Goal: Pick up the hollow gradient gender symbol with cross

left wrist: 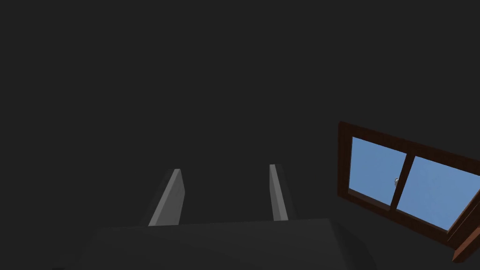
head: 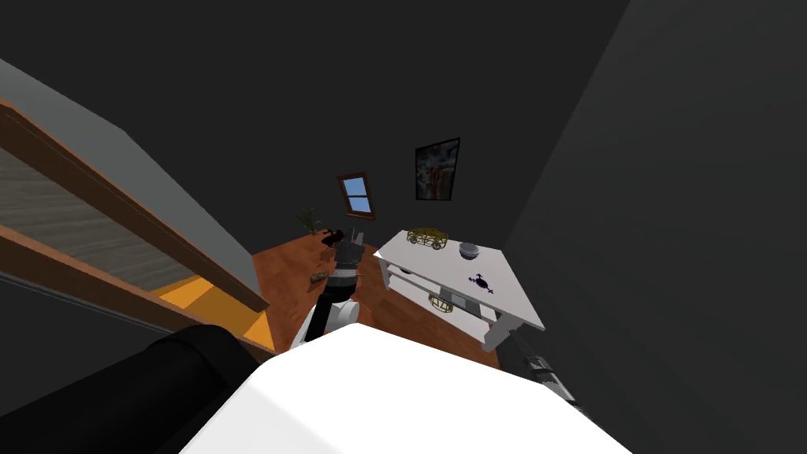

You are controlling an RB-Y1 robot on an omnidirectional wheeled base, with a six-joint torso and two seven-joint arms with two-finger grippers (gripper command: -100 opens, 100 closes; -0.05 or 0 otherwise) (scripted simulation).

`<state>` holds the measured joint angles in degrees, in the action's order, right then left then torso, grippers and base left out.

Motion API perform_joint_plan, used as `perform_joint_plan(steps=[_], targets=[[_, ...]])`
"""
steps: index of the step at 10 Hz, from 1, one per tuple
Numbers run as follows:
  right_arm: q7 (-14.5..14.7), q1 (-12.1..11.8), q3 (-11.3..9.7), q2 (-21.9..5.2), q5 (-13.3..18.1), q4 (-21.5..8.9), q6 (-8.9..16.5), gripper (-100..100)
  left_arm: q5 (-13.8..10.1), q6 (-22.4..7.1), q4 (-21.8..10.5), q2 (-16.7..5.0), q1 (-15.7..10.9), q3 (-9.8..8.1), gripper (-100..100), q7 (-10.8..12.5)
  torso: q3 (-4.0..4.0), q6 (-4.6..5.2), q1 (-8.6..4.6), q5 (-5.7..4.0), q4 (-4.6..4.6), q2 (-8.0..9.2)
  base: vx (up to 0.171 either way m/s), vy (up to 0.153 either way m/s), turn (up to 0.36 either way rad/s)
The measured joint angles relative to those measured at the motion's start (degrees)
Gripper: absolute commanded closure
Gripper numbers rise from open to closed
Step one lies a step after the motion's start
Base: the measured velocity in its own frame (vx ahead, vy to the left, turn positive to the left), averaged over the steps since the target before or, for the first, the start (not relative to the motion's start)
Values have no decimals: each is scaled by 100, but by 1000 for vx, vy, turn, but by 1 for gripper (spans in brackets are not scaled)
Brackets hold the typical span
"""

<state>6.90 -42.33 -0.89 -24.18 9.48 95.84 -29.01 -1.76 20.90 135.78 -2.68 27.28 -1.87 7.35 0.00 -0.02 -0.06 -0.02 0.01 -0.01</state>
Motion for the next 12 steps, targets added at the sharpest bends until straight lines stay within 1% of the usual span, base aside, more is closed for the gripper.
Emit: perform_joint_plan(steps=[1,2,3,5,6,7,8,9,10,11,12], targets=[[11,-4,-31,-69,6,-149,23,-100,0,0,0,0,1,-1,0,0,-1,5,-2,1,-1,-1,6,7,334],[-35,-73,-57,-260,-10,-304,42,-100,0,0,0,0,0,0,0,0,-2,0,-3,1,-1,-3,8,-5,141],[-31,-94,-98,-295,6,-436,50,-100,0,0,0,0,1,-1,0,0,-3,7,-4,-1,-1,-4,12,3,361],[27,-146,-237,-388,56,-743,71,-100,0,0,0,0,2,-1,0,0,-4,7,-5,-1,-2,-7,15,-7,214],[67,-125,-336,-430,92,-965,87,-100,0,0,0,0,1,-1,0,0,-5,2,-6,-1,-2,-9,19,-9,213],[71,-115,-377,-491,98,-1138,85,-100,0,0,0,0,1,-1,0,0,-6,5,-7,0,-2,-10,25,-7,317],[101,-130,-462,-535,127,-1420,50,-100,0,0,0,0,1,-1,0,0,-7,3,-7,-1,-3,-11,48,-25,460],[78,-166,-582,-702,144,-1595,120,-100,0,0,0,-1,1,-1,0,0,-11,0,-15,-1,-4,-19,63,-45,425],[78,-273,-717,-811,180,-1658,225,-100,0,0,0,-1,1,-1,0,0,-14,3,-20,-3,-5,-24,40,-36,295],[82,-317,-781,-867,197,-1705,293,-100,0,0,0,-1,2,-1,0,0,-13,5,-16,-3,-5,-21,14,-16,80],[87,-308,-788,-886,196,-1870,235,-100,0,0,0,0,2,-2,0,0,-8,10,-8,-1,-3,-13,0,1,-20]])
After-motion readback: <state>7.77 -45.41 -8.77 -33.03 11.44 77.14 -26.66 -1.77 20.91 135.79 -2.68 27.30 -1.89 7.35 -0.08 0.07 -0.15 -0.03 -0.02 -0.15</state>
